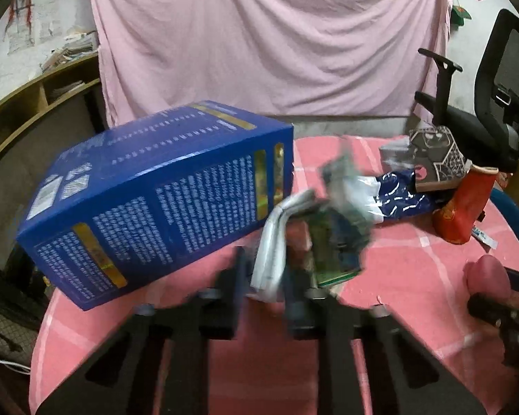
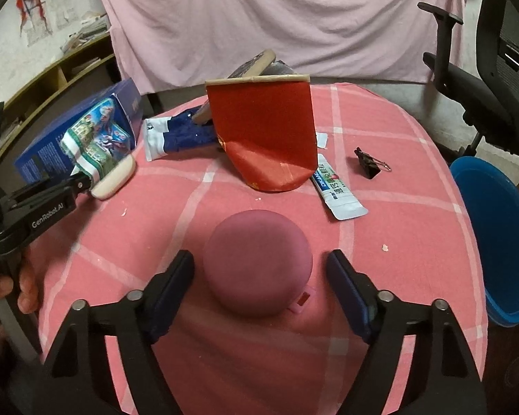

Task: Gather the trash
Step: 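Reach the right tool to the pink round container and close on it, then carry the pink container with the right tool over the blue bucket and release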

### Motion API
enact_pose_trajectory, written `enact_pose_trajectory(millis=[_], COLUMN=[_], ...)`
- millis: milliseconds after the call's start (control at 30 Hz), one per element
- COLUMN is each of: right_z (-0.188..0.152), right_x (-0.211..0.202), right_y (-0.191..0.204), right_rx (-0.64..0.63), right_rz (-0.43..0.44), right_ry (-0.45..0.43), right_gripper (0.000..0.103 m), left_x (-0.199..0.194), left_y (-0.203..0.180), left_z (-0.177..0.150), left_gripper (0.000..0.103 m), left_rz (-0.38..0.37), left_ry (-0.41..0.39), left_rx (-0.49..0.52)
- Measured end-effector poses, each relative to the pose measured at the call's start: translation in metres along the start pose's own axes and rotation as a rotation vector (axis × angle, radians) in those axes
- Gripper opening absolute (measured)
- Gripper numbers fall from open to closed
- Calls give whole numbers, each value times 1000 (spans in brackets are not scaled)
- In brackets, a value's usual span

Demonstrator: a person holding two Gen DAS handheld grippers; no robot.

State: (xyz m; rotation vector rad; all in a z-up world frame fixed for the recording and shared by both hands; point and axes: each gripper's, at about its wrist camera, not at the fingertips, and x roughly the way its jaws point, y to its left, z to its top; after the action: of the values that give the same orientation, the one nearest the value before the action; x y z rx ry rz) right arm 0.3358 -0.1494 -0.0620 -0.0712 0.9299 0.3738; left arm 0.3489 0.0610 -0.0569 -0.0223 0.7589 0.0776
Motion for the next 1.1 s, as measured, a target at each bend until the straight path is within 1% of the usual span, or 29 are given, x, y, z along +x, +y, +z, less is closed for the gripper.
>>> enact_pose_trajectory(millis=[33,67,167,267,367,467,500,567,633,733,833,900,967,1100], right_z=[0,0,0,-1,-5,-10,-11,-14,-18,-22,-27,-28,-28,-31], right_x=[-1,1,0,-2,-8,-21,-29,-43,-61,-90,-115,-129,-144,-165], right_y=[-1,0,-2,0,-1,-1,-3,-2,-7,-18,-33,-43,-58,-87], right_rx=[8,12,21,17,15,15,14,15,16,6,9,17,27,48], right_rz=[8,17,43,70,120,157,170,181,183,138,81,45,-15,-100], right_ry=[-5,-8,-11,-22,-55,-126,-171,-245,-344,-488,-609,-674,-745,-848], right_gripper=[65,58,58,57,57,57,57,57,57,57,57,57,57,57], left_x=[-2,-4,-11,-28,-52,-79,-91,-105,-120,-135,-144,-148,-150,-150], left_y=[1,1,2,6,7,-2,-7,-19,-31,-50,-76,-98,-119,-161], left_z=[-2,-3,-8,-14,-22,-23,-22,-20,-16,-7,4,12,19,32], left_gripper=[7,7,7,6,6,7,7,7,7,7,7,7,7,7], left_rz=[-4,-7,-11,-22,-45,-77,-95,-116,-137,-180,-226,-258,-290,-362], left_ry=[-4,-7,-20,-53,-102,-185,-227,-272,-322,-376,-417,-449,-480,-523], left_rx=[-3,-5,-14,-57,-100,-107,-105,-100,-91,-89,-66,-31,0,41])
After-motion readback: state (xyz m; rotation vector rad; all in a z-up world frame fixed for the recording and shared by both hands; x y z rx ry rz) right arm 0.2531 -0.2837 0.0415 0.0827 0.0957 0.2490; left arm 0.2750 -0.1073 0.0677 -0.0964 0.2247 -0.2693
